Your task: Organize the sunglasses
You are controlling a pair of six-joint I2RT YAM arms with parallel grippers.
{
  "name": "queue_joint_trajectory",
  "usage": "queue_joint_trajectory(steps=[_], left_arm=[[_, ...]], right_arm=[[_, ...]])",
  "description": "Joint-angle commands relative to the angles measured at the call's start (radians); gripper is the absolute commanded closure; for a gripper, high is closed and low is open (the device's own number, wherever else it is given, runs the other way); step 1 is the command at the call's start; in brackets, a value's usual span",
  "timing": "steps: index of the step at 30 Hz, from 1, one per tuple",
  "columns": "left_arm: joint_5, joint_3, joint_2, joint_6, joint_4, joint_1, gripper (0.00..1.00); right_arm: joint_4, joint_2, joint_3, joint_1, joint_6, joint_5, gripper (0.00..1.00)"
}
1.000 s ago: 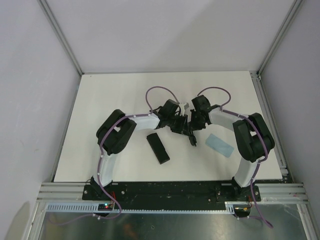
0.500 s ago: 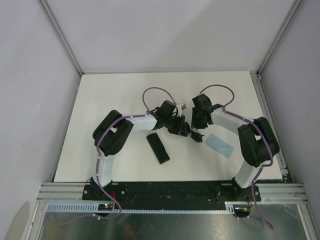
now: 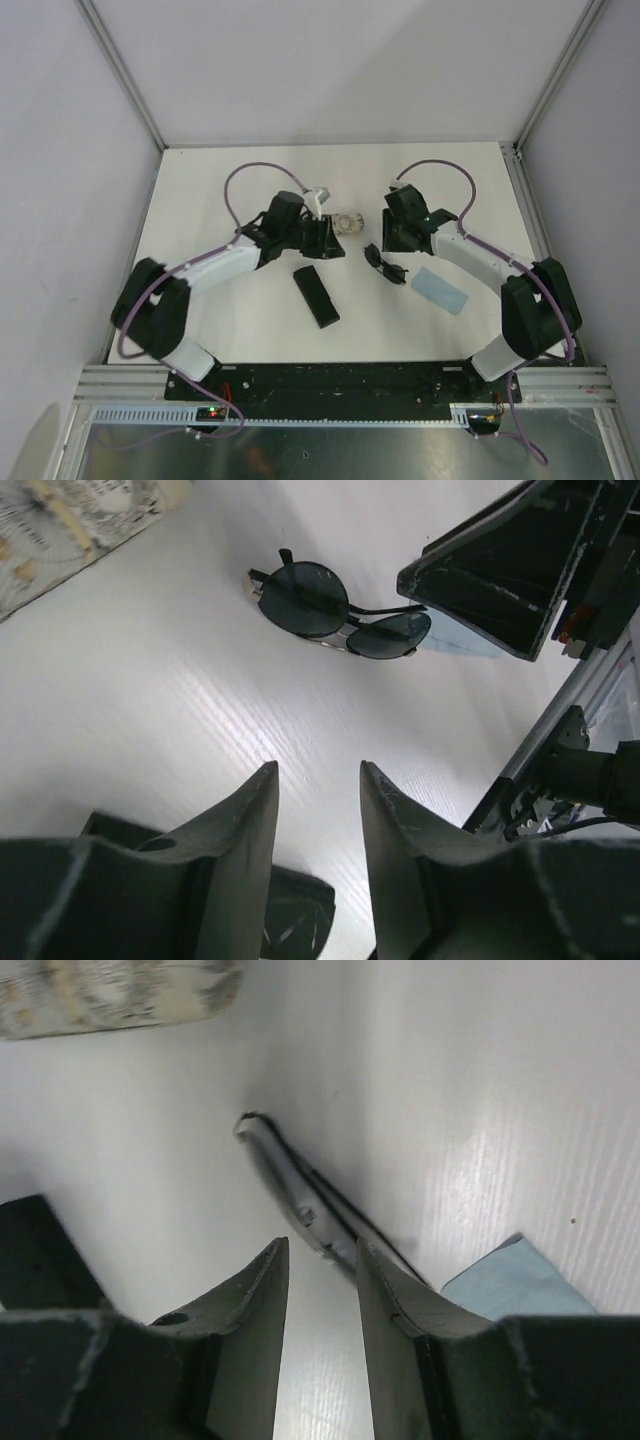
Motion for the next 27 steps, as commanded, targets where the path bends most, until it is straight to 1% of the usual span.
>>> queue_joint_trajectory(steps=[1,5,8,9,10,15,19,22,27], left_arm=[[-0.088,-0.123,-0.176,-0.024,-0.015,0.019,0.50],[-0.206,-0.267,-0.327,-0.105,-0.015,0.020,0.27],[-0.301,-0.357,-0.421,-0.174,-0.014,0.019,0.09],[-0.334,-0.383,-0.446,-0.197,-0.014,0.019,0.05],[-0.355,-0.410,-0.469,-0.232,-0.014,0.018,0.03],[-0.474,-0.488,-0.519,-0.402,-0.014,0.013,0.01],[-0.517,-0.514,-0.500,-0.528,-0.015,0.002,0.00],[-0.554,-0.494,-0.445,-0.578,-0.014,-0.019,0.00],[-0.595,-0.433,-0.323,-0.629,-0.013,-0.067,0.01]], right_arm=[[0.012,-0.082,0.003,0.083,-0.011,0.025,0.62],[0.054,-0.075,0.001,0.204,0.028,0.029,0.66],[0.097,-0.054,-0.011,0.270,0.070,0.039,0.68],[0.118,-0.049,-0.023,0.290,0.089,0.041,0.69],[0.138,-0.044,-0.035,0.304,0.104,0.043,0.71],[0.269,-0.038,-0.148,0.354,0.193,0.034,0.88],[0.372,-0.020,-0.243,0.366,0.254,0.003,0.98],[0.446,0.000,-0.289,0.367,0.274,-0.027,1.00],[0.533,0.048,-0.309,0.373,0.290,-0.104,1.00]])
